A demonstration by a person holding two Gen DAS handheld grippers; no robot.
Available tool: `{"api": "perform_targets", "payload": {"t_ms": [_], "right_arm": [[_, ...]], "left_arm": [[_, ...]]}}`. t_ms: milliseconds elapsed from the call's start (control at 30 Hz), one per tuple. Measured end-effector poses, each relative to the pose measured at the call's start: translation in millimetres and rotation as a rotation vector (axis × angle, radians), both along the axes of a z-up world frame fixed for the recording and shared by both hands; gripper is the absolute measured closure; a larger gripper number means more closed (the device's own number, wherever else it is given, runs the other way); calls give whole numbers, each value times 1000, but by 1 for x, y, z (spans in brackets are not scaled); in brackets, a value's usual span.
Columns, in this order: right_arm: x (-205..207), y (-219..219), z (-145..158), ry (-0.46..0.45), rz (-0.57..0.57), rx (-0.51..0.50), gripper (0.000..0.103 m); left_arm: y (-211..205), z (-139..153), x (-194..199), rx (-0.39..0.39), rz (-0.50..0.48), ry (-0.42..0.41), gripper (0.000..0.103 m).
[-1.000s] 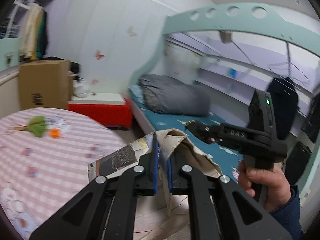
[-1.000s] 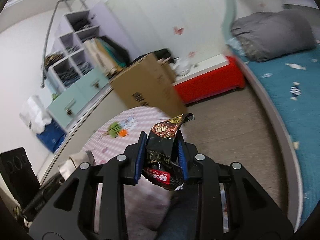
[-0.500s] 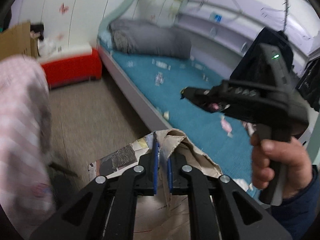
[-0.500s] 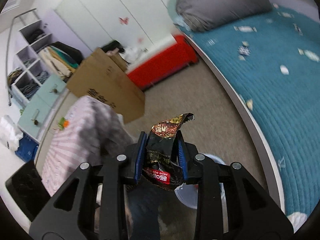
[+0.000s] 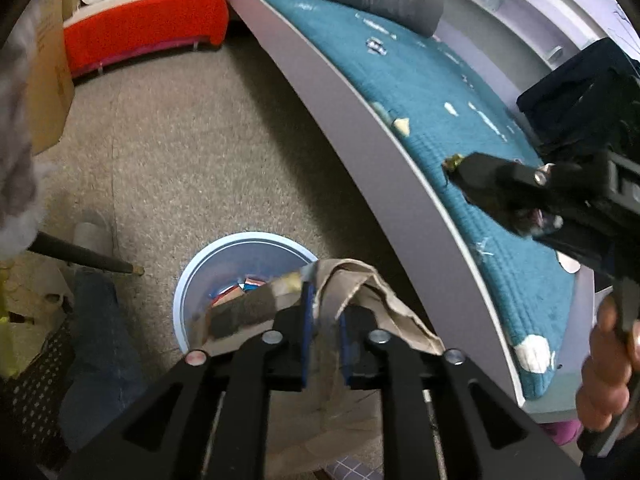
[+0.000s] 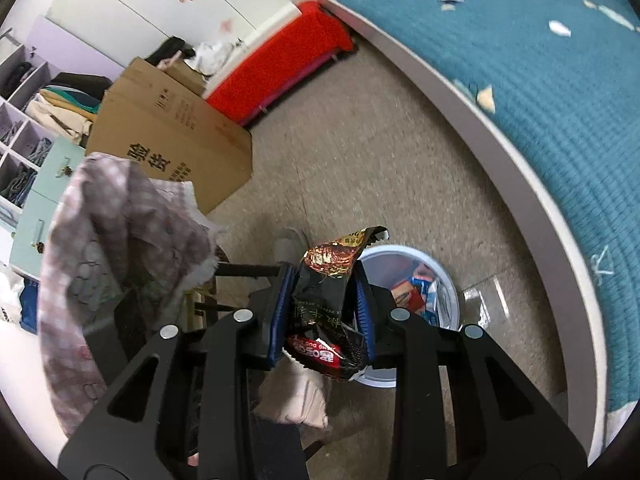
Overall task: Collect trash
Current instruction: 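Carry the paper and wrapper over the bin and open both tools, then move both open tools back toward the table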
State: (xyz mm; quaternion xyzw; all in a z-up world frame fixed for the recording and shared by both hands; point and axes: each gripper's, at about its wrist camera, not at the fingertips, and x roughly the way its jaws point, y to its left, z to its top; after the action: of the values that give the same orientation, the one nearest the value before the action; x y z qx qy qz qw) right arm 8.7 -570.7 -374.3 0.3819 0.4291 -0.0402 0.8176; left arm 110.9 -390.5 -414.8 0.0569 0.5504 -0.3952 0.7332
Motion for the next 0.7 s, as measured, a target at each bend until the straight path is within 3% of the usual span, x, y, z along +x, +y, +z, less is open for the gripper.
{"api": "perform_targets", "payload": {"t_ms": [33, 133, 200, 400, 433, 500, 567, 633, 700], "right_arm": [[2, 1, -5, 10, 1, 3, 74], [14, 3, -27, 50, 2, 28, 74], [20, 5, -43, 79, 2, 51, 74], [41, 21, -92, 160, 30, 118, 69], [45, 25, -104, 189, 35, 131, 45], [49, 29, -114, 224, 27, 137, 20], [47, 30, -116, 233, 15, 127, 19], [42, 30, -112, 231, -7, 120, 8], [37, 30, -102, 221, -25, 96, 6]], "left_arm": [[-3, -9, 4, 18, 0, 16, 63], [-1, -29, 17, 48, 45, 62, 29], [4, -37, 23, 79, 85, 89, 21], [32, -40, 34, 209, 186, 81, 17], [37, -37, 34, 221, 206, 69, 16], [46, -31, 36, 231, 231, 55, 15], [55, -26, 38, 221, 254, 44, 14], [59, -19, 36, 219, 266, 29, 12], [58, -14, 33, 216, 264, -2, 8]]}}
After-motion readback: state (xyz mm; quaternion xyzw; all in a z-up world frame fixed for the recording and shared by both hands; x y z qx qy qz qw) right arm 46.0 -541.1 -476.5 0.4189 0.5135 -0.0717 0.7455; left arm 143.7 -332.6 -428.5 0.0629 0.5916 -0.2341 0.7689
